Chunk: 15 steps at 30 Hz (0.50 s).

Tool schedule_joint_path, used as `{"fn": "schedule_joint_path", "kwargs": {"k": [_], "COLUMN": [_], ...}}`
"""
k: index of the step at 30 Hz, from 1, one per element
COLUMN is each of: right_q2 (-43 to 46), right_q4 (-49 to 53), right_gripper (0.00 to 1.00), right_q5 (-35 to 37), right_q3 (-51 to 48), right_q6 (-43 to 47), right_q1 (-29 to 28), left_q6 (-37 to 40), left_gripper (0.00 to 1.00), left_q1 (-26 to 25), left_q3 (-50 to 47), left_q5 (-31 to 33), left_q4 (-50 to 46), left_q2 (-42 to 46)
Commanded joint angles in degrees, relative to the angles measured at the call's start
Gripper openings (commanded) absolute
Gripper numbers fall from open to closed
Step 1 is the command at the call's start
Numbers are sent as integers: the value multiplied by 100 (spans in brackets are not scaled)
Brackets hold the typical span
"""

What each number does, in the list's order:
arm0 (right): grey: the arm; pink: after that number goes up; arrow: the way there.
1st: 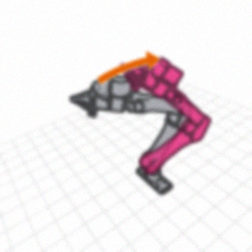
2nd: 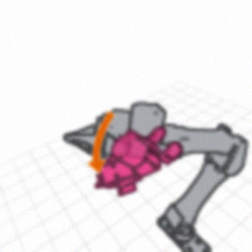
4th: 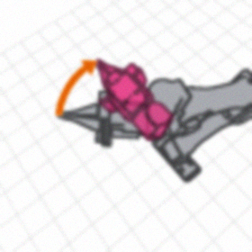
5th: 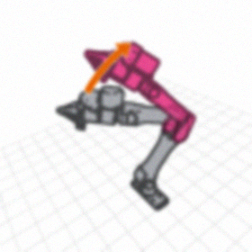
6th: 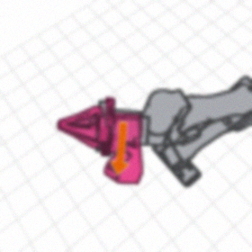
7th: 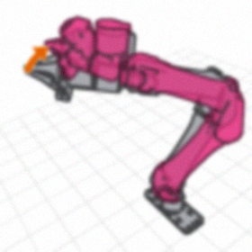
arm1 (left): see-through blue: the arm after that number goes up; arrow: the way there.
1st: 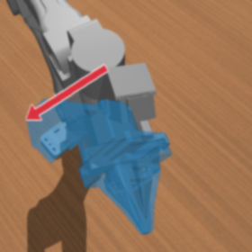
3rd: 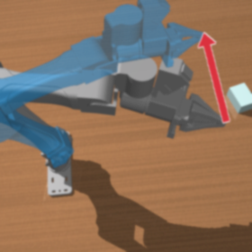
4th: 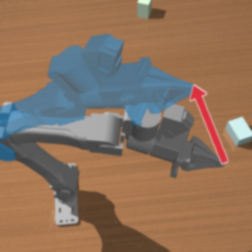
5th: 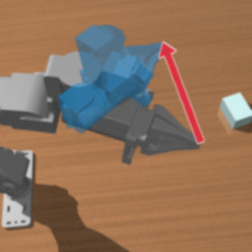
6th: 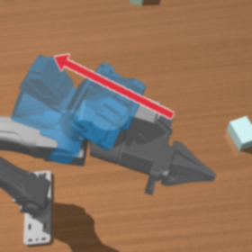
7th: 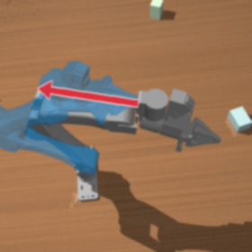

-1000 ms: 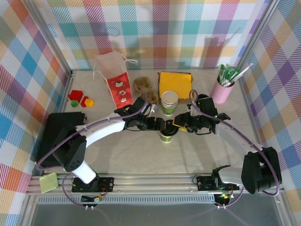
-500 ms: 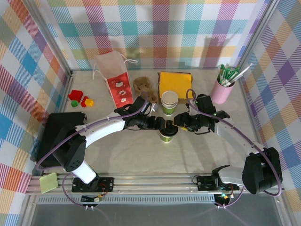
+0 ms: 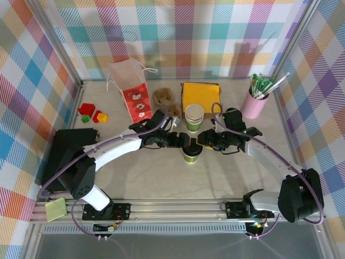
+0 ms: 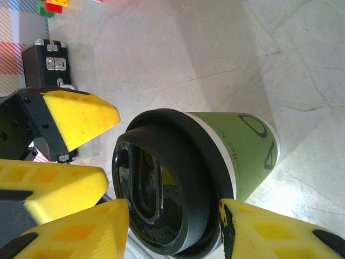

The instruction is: Pack the takeout coffee

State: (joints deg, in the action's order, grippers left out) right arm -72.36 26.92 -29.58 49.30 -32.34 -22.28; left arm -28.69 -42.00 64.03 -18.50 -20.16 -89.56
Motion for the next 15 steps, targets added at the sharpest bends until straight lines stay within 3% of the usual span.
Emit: {"fn": "schedule_joint_path", "kwargs": {"k": [1,15], "right_q2": [-76,-103], "right_q4": [-101,130], "right_gripper": [49,49], "right_q5": [-124,163], "right_q3": [30,136], "right_q6": [-57,121], "right_q1": [-66,-154], "left_q6": [31,39], "left_gripper": [85,84], "left_q1": [-28,-25], "left_q3": [145,4], "left_q5": [110,174], "left_q4": [-201,-126], "left_q2": [235,67]}}
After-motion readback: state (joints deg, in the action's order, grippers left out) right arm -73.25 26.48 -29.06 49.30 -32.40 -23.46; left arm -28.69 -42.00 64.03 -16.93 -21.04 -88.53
